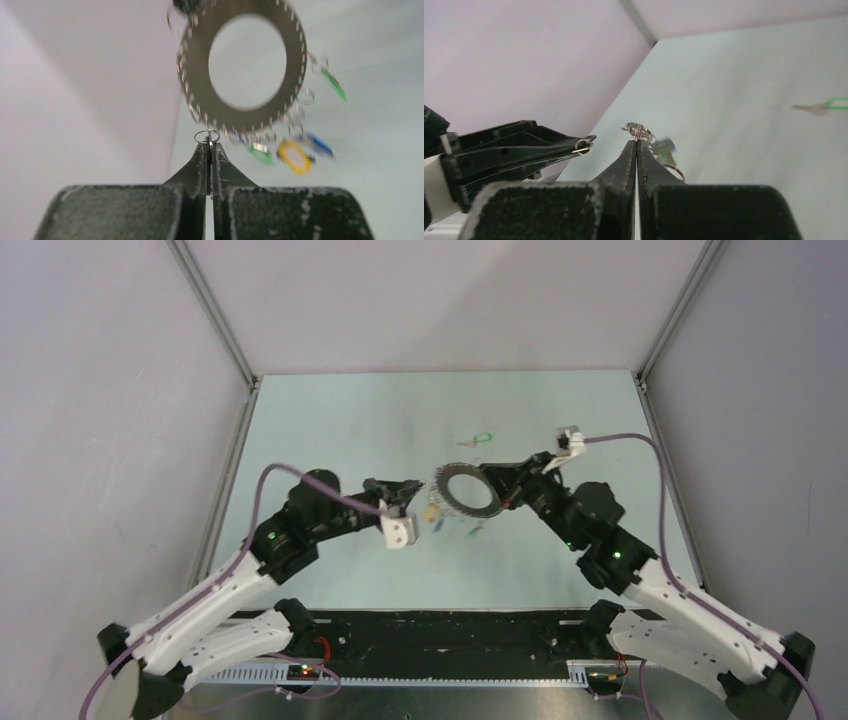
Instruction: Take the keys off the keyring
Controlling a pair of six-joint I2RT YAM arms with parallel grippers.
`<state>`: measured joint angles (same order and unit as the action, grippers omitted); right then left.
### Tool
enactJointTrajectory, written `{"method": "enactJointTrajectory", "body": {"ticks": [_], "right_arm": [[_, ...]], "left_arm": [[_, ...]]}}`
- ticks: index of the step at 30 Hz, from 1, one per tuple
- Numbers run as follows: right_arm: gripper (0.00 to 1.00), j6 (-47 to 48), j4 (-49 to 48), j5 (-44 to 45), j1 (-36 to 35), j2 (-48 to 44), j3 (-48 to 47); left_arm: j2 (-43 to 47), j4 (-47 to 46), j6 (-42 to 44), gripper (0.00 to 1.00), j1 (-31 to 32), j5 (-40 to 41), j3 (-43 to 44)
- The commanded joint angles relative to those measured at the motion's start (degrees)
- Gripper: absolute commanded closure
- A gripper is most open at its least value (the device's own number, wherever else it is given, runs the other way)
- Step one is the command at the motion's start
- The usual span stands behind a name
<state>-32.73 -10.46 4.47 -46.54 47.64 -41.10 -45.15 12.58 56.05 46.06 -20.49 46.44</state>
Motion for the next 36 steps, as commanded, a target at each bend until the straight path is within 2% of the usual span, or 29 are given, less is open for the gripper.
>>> {"method": "enactJointTrajectory", "body": {"ticks": [1, 4, 8, 15, 20, 27, 30, 32, 34, 36], "right_arm": [[1.00, 11.0, 6.5, 17.8, 0.5, -8.2, -1.3], [1.00, 15.9, 9.0, 23.3, 0.7, -13.9, -1.3], [1.00, 19.7, 12.5, 30.3, 0.8, -19.3, -1.5], [1.00, 23.8, 15.8, 38.9, 1.1, -20.6, -3.3], [1.00, 25.0, 16.1, 39.5, 1.2, -20.5, -3.8], [1.00, 25.2, 16.0, 40.5, 2.1, -19.2, -3.9], [1.00, 25.7, 15.3, 40.2, 3.7, -16.9, -3.9], [1.00, 25.6, 14.9, 38.7, 6.4, -15.1, -4.0], [1.00, 25.1, 15.0, 34.8, 9.1, -13.0, -4.1], [1.00, 23.5, 15.7, 29.7, 12.7, -10.7, -4.4]], "left_arm": [[-8.7, -12.1, -17.4, 0.99, -0.6, 4.7, 3.3], [-19.6, -14.5, -25.3, 1.00, -0.6, 3.8, 8.3], [-32.8, -14.7, -39.3, 1.00, -1.9, 10.4, 19.3], [-52.7, -16.4, -49.9, 0.97, -6.5, 9.5, 33.5], [-63.2, -16.9, -56.3, 0.93, -9.3, 6.7, 41.1], [-71.7, -16.9, -63.8, 0.83, -12.0, 4.2, 46.7], [-74.2, -16.4, -66.6, 0.72, -12.6, 2.3, 48.1], [-74.6, -15.9, -67.9, 0.58, -13.0, 1.8, 48.7], [-73.6, -15.8, -68.0, 0.27, -13.0, 1.6, 47.9], [-71.1, -15.6, -67.8, 0.04, -13.1, 2.1, 46.8]]}}
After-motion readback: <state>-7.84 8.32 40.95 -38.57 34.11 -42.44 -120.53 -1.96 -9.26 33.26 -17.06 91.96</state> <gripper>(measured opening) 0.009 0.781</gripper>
